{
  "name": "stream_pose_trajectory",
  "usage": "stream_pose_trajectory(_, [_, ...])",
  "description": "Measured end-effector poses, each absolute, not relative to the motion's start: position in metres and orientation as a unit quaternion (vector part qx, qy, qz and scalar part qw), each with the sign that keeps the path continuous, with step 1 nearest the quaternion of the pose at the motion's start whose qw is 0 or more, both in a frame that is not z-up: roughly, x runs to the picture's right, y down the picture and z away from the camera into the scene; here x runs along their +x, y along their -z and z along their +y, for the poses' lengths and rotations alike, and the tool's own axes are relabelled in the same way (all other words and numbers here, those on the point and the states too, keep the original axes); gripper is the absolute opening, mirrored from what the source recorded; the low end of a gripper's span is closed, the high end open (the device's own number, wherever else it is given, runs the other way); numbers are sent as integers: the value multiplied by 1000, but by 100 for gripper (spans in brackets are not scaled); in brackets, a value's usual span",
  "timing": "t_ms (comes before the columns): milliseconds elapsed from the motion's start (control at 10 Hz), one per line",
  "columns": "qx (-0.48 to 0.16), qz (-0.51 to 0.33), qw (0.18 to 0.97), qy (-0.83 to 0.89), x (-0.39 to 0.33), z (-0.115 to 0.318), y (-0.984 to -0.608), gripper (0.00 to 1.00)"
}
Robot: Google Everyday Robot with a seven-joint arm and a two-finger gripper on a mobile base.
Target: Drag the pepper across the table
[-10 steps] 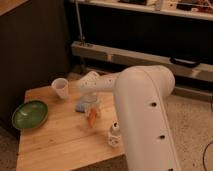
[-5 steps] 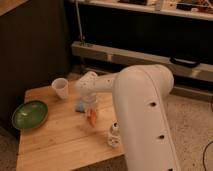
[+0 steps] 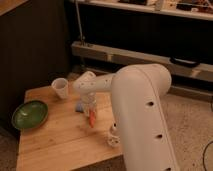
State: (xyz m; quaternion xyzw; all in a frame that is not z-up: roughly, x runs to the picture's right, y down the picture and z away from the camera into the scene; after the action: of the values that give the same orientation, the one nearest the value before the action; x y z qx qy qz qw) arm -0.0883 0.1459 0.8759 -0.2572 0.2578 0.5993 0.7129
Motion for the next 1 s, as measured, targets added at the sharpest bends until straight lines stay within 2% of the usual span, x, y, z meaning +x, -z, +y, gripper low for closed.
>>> stream_pose_trajectory(500, [-261, 262, 777, -510, -120, 184, -833, 35])
stream_pose_trajectory(1000, [-303, 239, 803, -454, -157, 217, -807, 35])
